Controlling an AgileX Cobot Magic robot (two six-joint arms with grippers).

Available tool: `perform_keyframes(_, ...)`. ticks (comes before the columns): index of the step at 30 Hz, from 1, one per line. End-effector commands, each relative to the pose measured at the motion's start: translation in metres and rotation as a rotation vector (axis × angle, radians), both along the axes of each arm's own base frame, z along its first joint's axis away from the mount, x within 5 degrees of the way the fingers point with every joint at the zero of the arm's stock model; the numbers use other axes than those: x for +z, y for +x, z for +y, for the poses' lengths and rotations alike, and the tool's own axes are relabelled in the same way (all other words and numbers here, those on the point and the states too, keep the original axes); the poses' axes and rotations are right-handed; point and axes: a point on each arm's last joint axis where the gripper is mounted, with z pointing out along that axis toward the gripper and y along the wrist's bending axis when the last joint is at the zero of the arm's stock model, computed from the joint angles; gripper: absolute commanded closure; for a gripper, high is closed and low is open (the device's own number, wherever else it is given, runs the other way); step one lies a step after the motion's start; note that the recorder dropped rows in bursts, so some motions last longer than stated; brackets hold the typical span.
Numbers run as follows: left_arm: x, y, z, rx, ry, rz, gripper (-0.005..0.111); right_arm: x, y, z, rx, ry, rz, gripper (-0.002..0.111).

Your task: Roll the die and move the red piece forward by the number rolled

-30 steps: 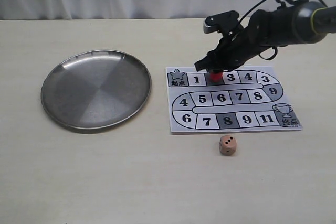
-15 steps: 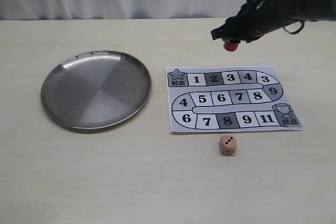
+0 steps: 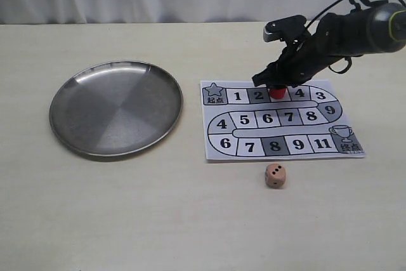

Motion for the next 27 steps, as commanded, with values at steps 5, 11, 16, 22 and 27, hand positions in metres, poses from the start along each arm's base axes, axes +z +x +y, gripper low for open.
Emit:
perform_keyframes(5, 0.0, 0.0, -0.001, -0.01, -0.001, -0.01, 0.107, -0.008, -0.004, -0.003, -0.012, -0.007, 0.062, 0.104)
perform_keyframes(11, 0.0, 0.0, -0.001, -0.01, -0.001, -0.01, 0.107, -0.008, -0.003, -0.003, -0.023, -0.001, 0.053, 0.087)
perform_keyframes(16, 0.0, 0.0, -0.001, -0.01, -0.001, -0.01, 0.107, 0.004, -0.001, -0.004, -0.038, 0.012, 0.015, 0.047)
perform_keyframes(22, 0.0, 0.0, -0.001, -0.01, -0.001, -0.01, 0.107, 0.105, -0.012, -0.02, -0.066, 0.044, -0.195, 0.045)
perform_keyframes(27, 0.0, 0.0, -0.001, -0.01, -0.001, -0.01, 0.107, 0.221, -0.078, -0.03, -0.043, 0.053, -0.471, 0.103)
